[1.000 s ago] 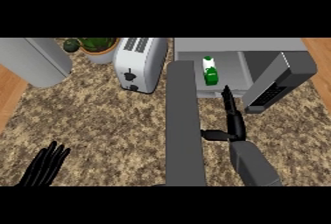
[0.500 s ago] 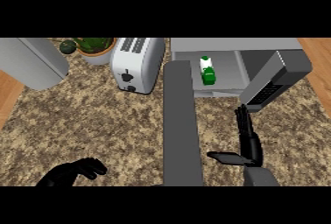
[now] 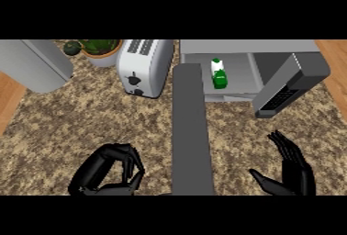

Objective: Pick up the milk, place it into the microwave and close the microwave

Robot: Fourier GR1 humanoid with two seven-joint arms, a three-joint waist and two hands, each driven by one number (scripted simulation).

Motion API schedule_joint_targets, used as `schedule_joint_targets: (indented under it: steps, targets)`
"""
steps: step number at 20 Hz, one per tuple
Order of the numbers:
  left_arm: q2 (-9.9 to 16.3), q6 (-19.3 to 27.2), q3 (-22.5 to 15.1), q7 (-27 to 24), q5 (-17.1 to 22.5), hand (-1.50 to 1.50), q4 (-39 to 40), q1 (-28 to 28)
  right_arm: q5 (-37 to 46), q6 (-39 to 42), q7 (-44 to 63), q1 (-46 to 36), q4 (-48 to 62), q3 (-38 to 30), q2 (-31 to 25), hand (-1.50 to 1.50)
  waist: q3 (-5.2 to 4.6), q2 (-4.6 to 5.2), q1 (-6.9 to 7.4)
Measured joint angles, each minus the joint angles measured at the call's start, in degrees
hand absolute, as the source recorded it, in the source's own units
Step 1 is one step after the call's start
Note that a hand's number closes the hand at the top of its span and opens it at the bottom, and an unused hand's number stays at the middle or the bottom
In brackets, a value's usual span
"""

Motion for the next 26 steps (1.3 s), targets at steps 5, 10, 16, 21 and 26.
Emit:
schedule_joint_targets:
  steps: [5, 10, 16, 21, 26]
  targets:
    - [-0.1, 5.2, -4.9, -0.7, -2.1, 1.50, 8.1, -8.1, -3.1, 1.8, 3.6, 5.1, -8.7, -2.1, -2.8, -1.50, 0.02, 0.12, 0.18]
    - [0.2, 12.9, -13.0, -0.2, -2.6, 1.50, 15.3, -17.2, -3.2, 2.2, 5.0, 7.7, -13.6, -3.5, -5.1, -1.50, 0.02, 0.17, 0.00]
    - [0.3, 23.5, -24.3, 1.1, 1.0, 1.50, 25.0, -26.2, -3.7, 3.4, 6.3, 9.1, -18.7, -3.9, -6.2, -1.50, 0.02, 0.24, -0.58]
    - [0.3, 30.6, -33.3, 2.8, 8.0, 1.50, 33.8, -32.5, -6.8, 6.3, 10.3, 10.1, -25.0, -4.4, -8.5, -1.50, -0.03, 0.46, -1.99]
    - [0.3, 35.0, -41.2, 5.8, 15.8, -1.50, 38.7, -38.7, -8.4, 8.3, 13.4, 8.4, -28.8, -3.5, -9.9, -1.50, -0.07, 0.96, -4.45]
